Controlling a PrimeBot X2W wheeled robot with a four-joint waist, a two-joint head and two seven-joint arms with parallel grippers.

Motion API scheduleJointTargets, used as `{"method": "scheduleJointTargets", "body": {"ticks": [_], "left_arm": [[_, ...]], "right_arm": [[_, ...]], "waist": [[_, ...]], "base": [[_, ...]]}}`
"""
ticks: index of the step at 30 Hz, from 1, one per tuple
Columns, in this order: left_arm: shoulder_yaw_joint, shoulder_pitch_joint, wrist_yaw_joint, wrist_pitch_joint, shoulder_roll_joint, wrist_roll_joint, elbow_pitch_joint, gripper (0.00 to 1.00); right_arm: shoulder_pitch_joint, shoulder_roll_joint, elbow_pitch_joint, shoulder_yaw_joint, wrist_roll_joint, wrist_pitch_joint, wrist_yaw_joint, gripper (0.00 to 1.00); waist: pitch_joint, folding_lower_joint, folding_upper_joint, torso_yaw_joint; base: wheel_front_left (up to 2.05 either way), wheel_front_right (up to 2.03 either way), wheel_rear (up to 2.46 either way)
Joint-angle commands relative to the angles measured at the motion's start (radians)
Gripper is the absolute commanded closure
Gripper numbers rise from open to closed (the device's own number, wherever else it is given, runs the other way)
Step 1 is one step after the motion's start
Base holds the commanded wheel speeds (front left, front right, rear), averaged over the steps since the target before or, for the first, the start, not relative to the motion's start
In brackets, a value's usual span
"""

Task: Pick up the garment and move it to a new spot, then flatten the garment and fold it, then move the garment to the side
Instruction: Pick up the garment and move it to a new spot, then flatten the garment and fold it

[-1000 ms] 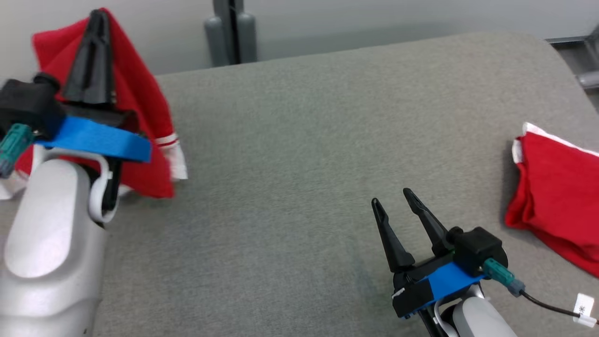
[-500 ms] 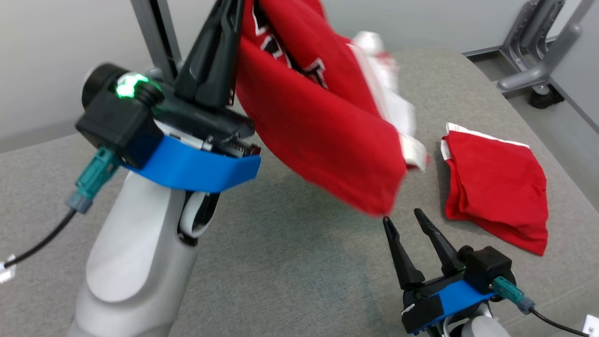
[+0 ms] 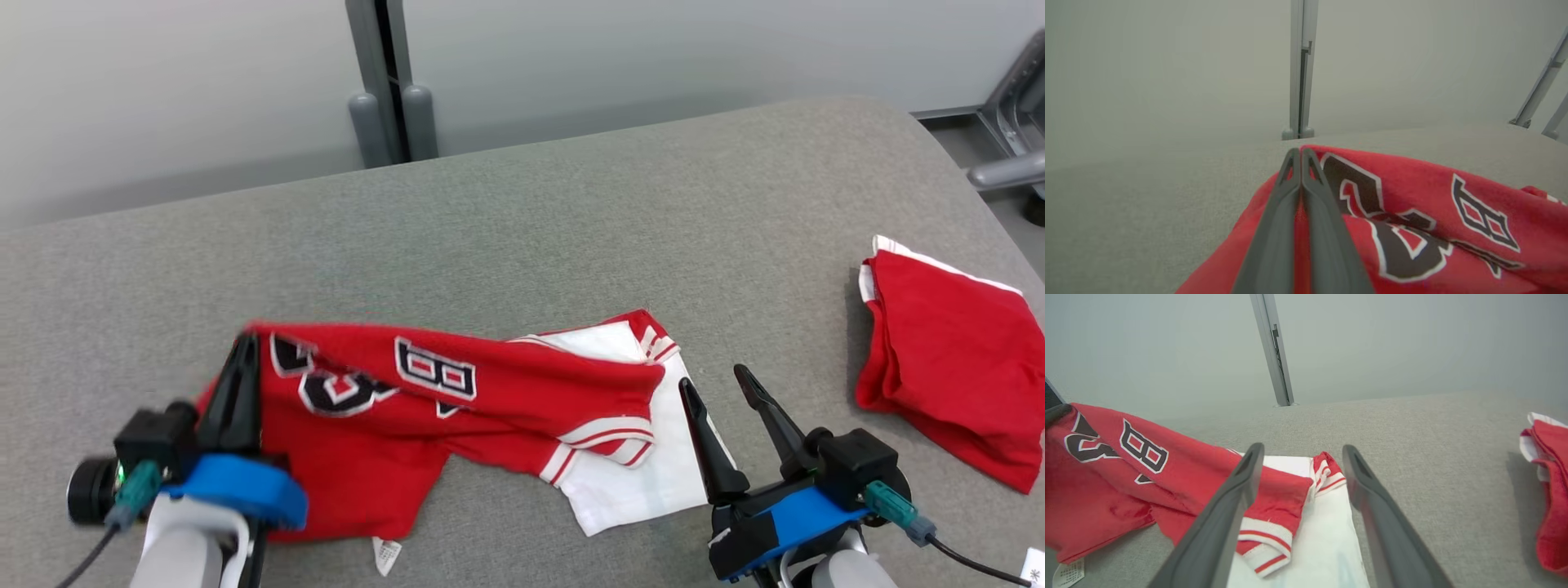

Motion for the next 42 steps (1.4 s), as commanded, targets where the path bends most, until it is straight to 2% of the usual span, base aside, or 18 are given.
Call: {"method": "scheduleJointTargets", "body": {"ticks": [1,6,13,20,30,35,42], "left_arm": [[0.008,0.009,0.005,-0.003,-0.003,0.012,0.002,0.00],[0.107,0.089,0.022,-0.003,-0.037,0.047,0.011,0.00],[0.179,0.194,0.016,-0.003,-0.099,0.118,-0.039,0.00],[0.201,0.269,0.010,-0.003,-0.135,0.164,-0.048,0.00],[0.216,0.273,0.000,-0.003,-0.150,0.191,-0.053,0.00],[0.201,0.253,-0.011,-0.003,-0.152,0.198,-0.046,0.00],[0.197,0.225,-0.026,-0.003,-0.140,0.203,-0.038,0.00]], "right_arm": [[-0.001,-0.003,0.001,-0.002,-0.008,-0.003,0.001,0.00],[0.012,-0.003,0.016,-0.002,-0.011,-0.003,0.001,0.00],[0.035,-0.003,0.040,-0.008,-0.018,-0.003,0.001,0.00],[0.064,-0.003,0.060,-0.016,-0.024,-0.003,0.001,0.00],[0.068,-0.003,0.090,-0.027,-0.023,-0.003,0.001,0.00],[0.025,-0.003,0.149,-0.037,0.012,-0.003,0.001,0.00],[-0.067,-0.003,0.300,-0.038,0.141,-0.003,0.001,0.00]], "waist": [[-0.001,-0.0001,0.0001,0.002],[-0.029,-0.0001,0.0001,0.022],[-0.087,-0.0001,0.0001,0.047],[-0.128,-0.0001,0.0001,0.064],[-0.126,-0.0001,0.0001,0.087],[-0.102,-0.0001,0.0001,0.111],[-0.048,-0.0001,0.0001,0.163]], "base": [[0.00,0.00,0.00],[0.00,0.00,0.00],[0.00,0.00,0.00],[0.00,0.00,0.00],[0.00,0.00,0.00],[0.00,0.00,0.00],[0.00,0.00,0.00]]}}
